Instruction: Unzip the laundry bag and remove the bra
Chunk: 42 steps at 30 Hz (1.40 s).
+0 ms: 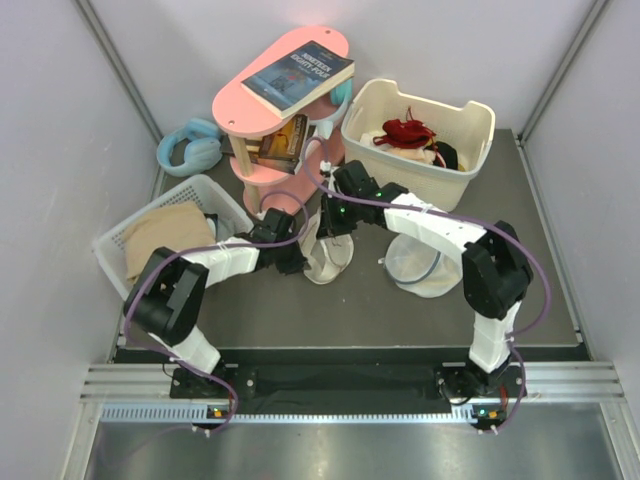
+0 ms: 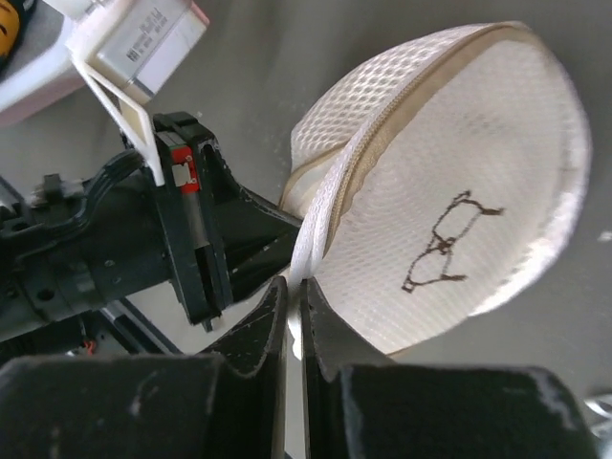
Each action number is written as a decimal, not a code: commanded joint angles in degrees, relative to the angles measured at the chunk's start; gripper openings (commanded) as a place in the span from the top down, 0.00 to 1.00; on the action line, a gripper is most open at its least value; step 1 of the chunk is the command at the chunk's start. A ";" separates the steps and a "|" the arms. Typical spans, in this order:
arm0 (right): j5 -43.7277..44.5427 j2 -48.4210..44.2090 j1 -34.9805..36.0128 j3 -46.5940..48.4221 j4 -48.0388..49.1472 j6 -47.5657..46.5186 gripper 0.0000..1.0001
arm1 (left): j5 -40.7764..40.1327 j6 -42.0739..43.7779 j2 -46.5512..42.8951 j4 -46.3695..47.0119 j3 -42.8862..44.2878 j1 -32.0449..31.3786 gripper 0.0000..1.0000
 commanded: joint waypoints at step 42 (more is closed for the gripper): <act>-2.49 -43.32 -31.53 -31.54 10.95 -8.47 0.00 | -22.71 1.57 -36.89 -18.27 5.07 1.86 0.01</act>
